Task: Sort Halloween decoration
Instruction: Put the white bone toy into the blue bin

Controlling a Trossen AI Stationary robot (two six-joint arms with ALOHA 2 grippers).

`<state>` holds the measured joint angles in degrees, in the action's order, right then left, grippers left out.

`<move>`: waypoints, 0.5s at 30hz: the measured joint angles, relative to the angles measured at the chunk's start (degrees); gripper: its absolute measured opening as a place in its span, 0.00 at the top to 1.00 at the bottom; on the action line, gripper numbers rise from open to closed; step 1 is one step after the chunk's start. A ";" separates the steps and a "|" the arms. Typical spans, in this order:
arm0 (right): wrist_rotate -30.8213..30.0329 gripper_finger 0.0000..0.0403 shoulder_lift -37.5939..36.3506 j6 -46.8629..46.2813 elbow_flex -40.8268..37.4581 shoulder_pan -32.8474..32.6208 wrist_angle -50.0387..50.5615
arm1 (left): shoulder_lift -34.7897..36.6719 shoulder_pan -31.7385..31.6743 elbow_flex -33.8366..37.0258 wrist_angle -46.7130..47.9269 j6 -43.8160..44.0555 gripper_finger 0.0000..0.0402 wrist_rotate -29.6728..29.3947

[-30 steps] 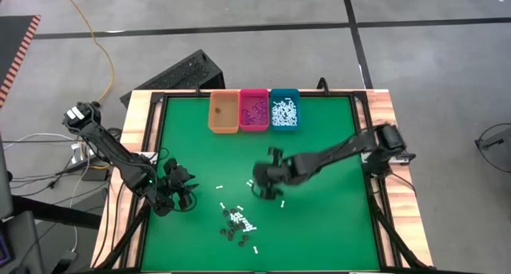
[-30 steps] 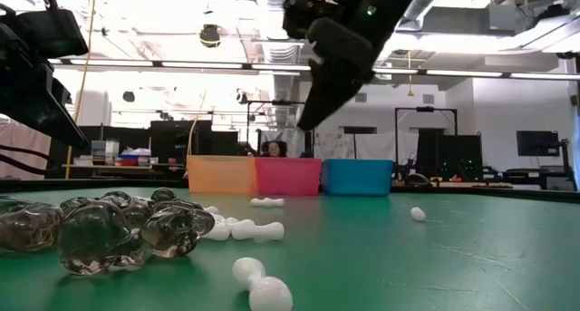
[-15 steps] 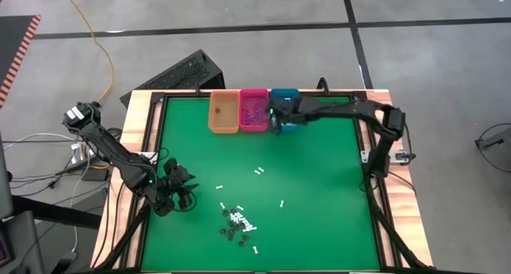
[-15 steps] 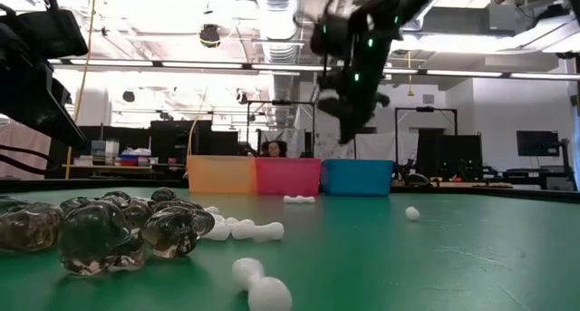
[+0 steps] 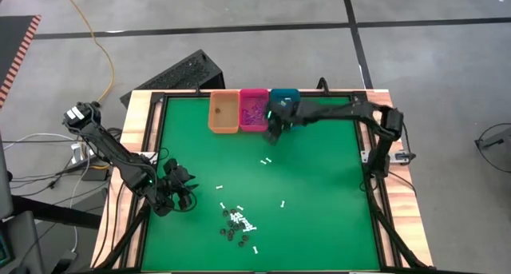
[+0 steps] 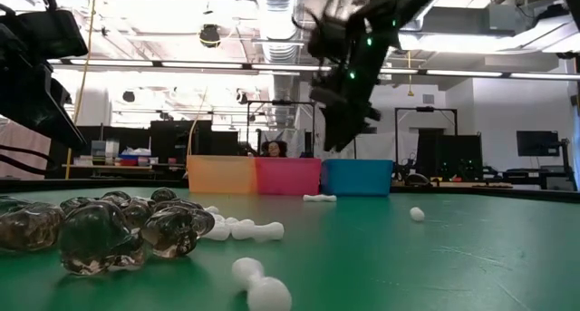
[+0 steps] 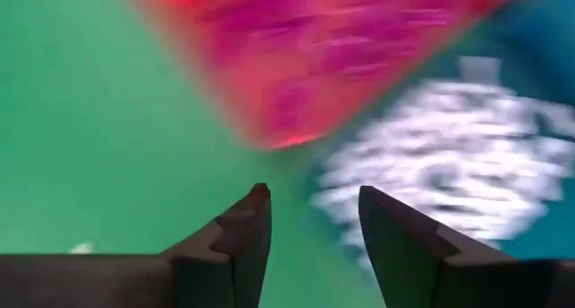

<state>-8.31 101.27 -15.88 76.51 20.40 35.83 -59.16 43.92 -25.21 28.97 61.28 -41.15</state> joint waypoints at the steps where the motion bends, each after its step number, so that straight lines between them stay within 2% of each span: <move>1: -0.19 0.51 0.16 0.51 0.02 -2.42 0.11 | 0.00 -0.02 0.00 0.00 0.00 0.63 0.00; 5: -4.99 0.54 1.23 -0.49 -0.02 -10.83 2.61 | 0.02 0.00 0.00 -0.01 0.04 0.63 0.11; 8: -6.09 0.57 2.25 -0.55 -0.04 -14.73 3.66 | 0.02 -0.02 0.00 -0.02 0.36 0.63 0.34; 11: -7.31 0.58 4.06 -0.30 0.02 -15.88 4.30 | 0.02 -0.02 0.00 -0.05 0.53 0.63 0.33; 15: -3.96 0.59 7.19 -0.13 -0.02 -14.34 4.55 | 0.02 -0.01 0.00 -0.15 0.67 0.63 0.41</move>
<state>-12.27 108.47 -16.01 76.49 6.06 40.38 -59.13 43.91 -25.21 28.82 61.94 -40.74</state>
